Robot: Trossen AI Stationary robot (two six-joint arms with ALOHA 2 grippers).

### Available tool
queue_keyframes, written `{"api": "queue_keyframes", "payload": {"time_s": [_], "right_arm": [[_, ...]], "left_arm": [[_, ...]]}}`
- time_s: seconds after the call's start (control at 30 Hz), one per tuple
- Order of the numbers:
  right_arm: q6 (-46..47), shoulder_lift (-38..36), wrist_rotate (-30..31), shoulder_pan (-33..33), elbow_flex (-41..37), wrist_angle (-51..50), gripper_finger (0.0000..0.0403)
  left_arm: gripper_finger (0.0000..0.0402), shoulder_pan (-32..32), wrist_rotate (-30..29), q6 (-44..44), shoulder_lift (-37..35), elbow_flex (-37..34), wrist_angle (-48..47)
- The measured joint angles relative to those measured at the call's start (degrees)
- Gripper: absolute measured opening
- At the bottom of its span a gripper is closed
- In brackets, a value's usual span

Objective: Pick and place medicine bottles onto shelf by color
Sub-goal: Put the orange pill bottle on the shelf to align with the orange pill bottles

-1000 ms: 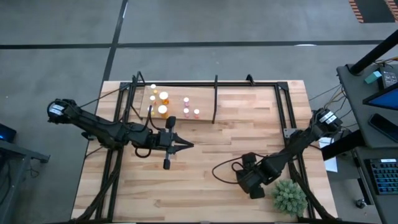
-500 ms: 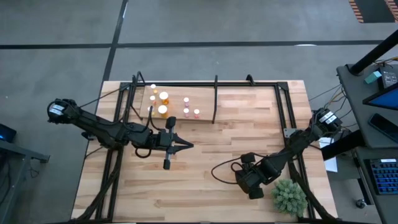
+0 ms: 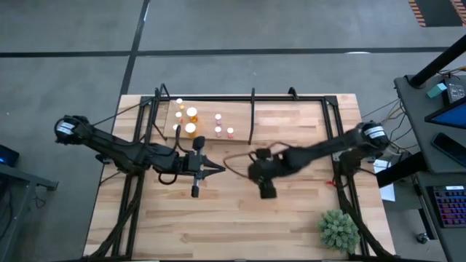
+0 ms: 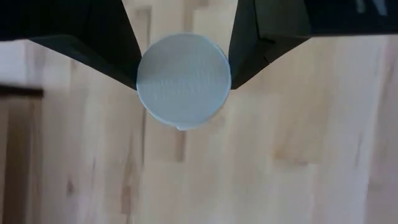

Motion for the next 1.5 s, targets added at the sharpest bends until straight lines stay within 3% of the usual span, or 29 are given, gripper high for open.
{"api": "queue_keyframes", "payload": {"time_s": [0.23,0.63,0.83,1.03,1.23,1.37,1.5], "right_arm": [[-9.2,9.6,-8.6,-7.9,7.9,-0.6,0.0204],[-13.3,16.9,-8.8,-9.7,14.9,-2.1,0.0208],[-12.8,16.9,-8.8,-9.8,14.6,-2.5,0.0249],[-12.9,13.9,-8.8,-9.8,14.6,-4.4,0.0285],[-10.9,5.6,-8.3,-9.4,9.4,-6.1,0.0288],[-10.2,-3.1,-8.1,-8.3,-0.6,1.7,0.0277],[-12.3,-12.8,-8.1,-6.9,-13.3,17.5,0.0269]], "left_arm": [[0.0000,0.0,-1.6,-0.1,-4.0,-3.6,-1.2],[0.0000,0.0,-1.9,-0.3,-10.5,-8.8,-0.8],[0.0000,0.0,-2.9,0.1,-11.0,-9.1,-0.7],[0.0000,0.0,-2.9,1.0,-10.7,-9.1,-0.8],[0.0000,0.0,-2.9,-0.7,-9.6,-9.6,-0.7],[0.0000,0.0,-2.9,-2.1,-8.4,-10.4,-0.2],[0.0000,0.0,-2.9,-2.2,-4.7,-11.4,4.3]]}}
